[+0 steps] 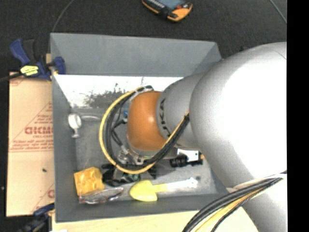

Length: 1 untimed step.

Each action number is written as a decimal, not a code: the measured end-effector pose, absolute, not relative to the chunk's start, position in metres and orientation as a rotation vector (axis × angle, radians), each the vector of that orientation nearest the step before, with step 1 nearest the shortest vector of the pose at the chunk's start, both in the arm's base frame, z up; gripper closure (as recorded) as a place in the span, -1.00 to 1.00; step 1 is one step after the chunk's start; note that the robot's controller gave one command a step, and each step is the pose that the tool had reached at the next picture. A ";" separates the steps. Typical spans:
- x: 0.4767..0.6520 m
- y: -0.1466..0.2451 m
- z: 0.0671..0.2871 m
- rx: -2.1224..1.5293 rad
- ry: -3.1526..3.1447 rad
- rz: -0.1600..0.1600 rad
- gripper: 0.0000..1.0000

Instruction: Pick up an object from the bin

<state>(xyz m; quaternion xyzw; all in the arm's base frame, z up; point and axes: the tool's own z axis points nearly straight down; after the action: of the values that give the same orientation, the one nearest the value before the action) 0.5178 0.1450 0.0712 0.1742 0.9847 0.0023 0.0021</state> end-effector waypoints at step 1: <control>0.514 0.146 0.071 0.707 3.059 0.008 1.00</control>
Offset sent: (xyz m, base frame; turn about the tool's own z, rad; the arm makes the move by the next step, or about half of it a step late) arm -0.0022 0.0008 0.0042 0.0625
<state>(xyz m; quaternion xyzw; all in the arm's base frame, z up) 0.5140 0.1463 0.0711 0.2252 0.9743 0.0025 0.0011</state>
